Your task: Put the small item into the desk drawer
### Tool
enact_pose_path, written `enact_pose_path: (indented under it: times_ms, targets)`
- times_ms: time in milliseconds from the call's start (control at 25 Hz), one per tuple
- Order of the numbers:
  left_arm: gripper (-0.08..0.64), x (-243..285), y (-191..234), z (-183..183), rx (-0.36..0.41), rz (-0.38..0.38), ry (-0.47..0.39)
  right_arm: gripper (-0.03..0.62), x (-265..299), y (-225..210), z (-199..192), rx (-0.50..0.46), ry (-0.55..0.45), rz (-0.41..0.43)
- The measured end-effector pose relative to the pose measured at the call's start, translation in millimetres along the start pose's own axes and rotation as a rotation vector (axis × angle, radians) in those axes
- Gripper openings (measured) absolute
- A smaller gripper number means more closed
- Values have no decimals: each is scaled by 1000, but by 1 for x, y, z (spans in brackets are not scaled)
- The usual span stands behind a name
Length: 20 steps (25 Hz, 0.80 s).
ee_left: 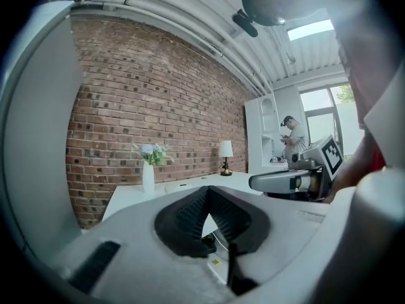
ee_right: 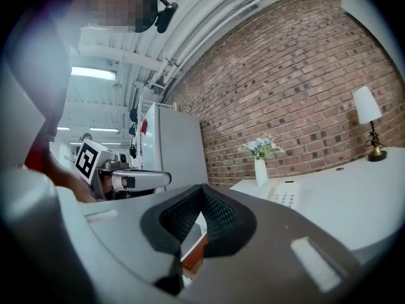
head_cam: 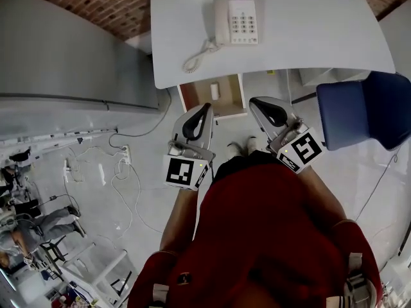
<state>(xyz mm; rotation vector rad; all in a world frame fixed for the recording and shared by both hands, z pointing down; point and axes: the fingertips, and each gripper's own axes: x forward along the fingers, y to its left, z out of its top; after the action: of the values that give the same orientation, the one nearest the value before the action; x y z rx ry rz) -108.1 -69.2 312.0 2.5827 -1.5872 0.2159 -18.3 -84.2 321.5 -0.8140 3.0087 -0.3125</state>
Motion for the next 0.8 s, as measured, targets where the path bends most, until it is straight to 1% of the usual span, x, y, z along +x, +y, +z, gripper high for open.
enact_pose_path:
  times_ms: [360, 800]
  targets:
    - [6, -12, -7, 21, 48, 6, -46, 11, -5, 11, 18, -33, -27, 14]
    - [6, -22, -6, 27, 46, 10, -67, 11, -5, 22, 21, -51, -16, 20]
